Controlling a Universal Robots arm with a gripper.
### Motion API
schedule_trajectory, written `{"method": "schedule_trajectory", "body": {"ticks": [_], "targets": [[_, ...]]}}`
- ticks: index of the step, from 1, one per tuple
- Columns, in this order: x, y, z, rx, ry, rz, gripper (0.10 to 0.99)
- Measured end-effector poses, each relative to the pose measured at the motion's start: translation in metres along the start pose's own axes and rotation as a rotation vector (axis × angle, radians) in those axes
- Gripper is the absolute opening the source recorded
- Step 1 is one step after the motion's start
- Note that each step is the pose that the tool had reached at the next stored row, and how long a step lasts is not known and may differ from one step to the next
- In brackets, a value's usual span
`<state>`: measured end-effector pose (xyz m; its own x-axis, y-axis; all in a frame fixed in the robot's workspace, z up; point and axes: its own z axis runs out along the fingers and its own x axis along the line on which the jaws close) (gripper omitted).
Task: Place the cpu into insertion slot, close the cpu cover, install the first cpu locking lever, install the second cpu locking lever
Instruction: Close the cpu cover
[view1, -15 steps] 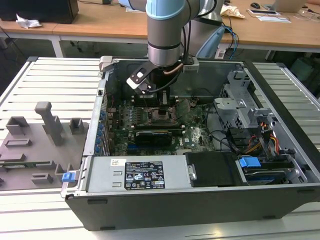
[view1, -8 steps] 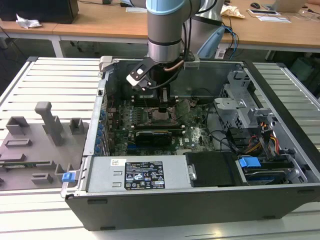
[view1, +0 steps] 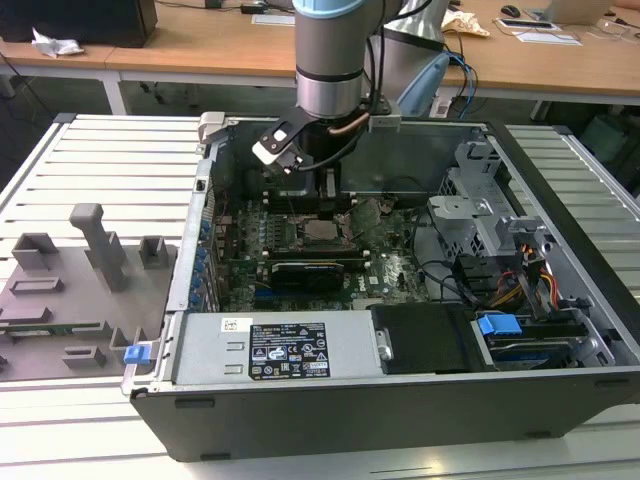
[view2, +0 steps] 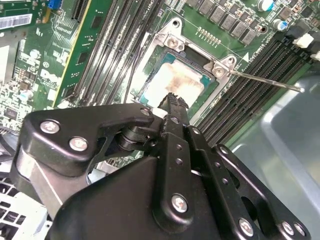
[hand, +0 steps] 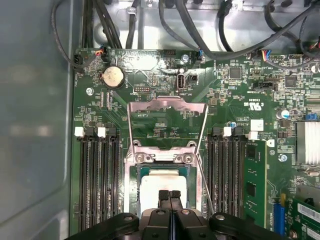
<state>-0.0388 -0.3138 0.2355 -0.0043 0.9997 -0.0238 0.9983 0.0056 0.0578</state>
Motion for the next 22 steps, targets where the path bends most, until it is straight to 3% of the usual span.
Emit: {"method": "schedule_trajectory", "body": {"ticks": [4,6,9,11,19,22], "targets": [[-0.0003,0.0007,-0.0126,0.0,0.0,0.0,0.106],[-0.0005,0.0016,-0.0229,0.0,-0.0001,0.0,0.106],[-0.0007,0.0195,-0.0225,0.005,-0.0002,0.001,0.106],[-0.0007,0.0234,-0.0255,0.006,-0.0001,0.001,0.106],[-0.0009,0.0545,-0.024,0.01,-0.0001,0.001,0.106],[-0.0009,0.0596,-0.0232,0.012,0.0038,0.001,0.106]]}}
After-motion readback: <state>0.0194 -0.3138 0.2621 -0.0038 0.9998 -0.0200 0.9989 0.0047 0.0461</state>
